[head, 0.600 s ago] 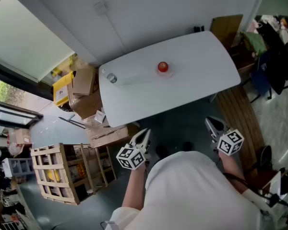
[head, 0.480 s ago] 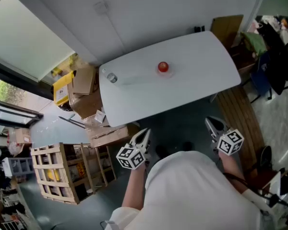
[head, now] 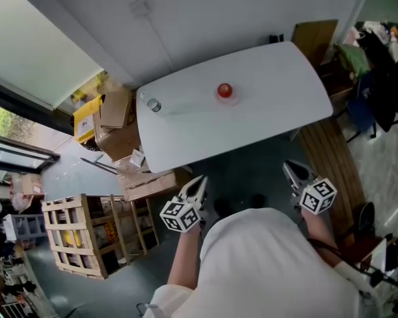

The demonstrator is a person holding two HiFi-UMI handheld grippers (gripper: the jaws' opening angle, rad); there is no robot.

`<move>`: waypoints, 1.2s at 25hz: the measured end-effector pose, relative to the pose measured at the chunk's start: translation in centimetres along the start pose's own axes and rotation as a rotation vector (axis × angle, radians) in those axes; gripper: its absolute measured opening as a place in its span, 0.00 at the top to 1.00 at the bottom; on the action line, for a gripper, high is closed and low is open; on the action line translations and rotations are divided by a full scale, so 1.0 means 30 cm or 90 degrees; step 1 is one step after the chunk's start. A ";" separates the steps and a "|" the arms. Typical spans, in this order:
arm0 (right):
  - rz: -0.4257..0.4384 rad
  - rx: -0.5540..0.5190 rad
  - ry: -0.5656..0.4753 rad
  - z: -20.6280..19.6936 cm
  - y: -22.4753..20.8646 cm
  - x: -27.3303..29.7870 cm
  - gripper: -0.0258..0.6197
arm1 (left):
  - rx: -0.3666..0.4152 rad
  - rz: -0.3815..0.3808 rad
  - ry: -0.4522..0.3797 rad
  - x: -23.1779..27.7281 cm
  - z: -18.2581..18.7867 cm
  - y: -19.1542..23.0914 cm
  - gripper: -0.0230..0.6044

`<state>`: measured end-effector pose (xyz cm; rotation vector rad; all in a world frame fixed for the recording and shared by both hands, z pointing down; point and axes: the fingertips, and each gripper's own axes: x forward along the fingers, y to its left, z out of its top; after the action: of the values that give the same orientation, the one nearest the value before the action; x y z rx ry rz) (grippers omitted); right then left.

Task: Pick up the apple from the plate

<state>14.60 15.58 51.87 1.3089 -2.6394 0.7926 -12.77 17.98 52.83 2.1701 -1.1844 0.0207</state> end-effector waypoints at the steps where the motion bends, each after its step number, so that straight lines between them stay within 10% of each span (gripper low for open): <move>1: 0.005 0.004 -0.001 -0.002 -0.004 -0.003 0.90 | 0.000 0.001 0.001 0.003 -0.003 -0.002 0.96; 30: 0.032 0.032 0.029 0.018 -0.184 0.030 0.90 | 0.021 0.017 -0.005 0.199 0.076 -0.006 0.96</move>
<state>18.33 11.94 53.94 1.2253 -2.6421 0.8899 -9.76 12.35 52.81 2.1854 -1.2252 0.0437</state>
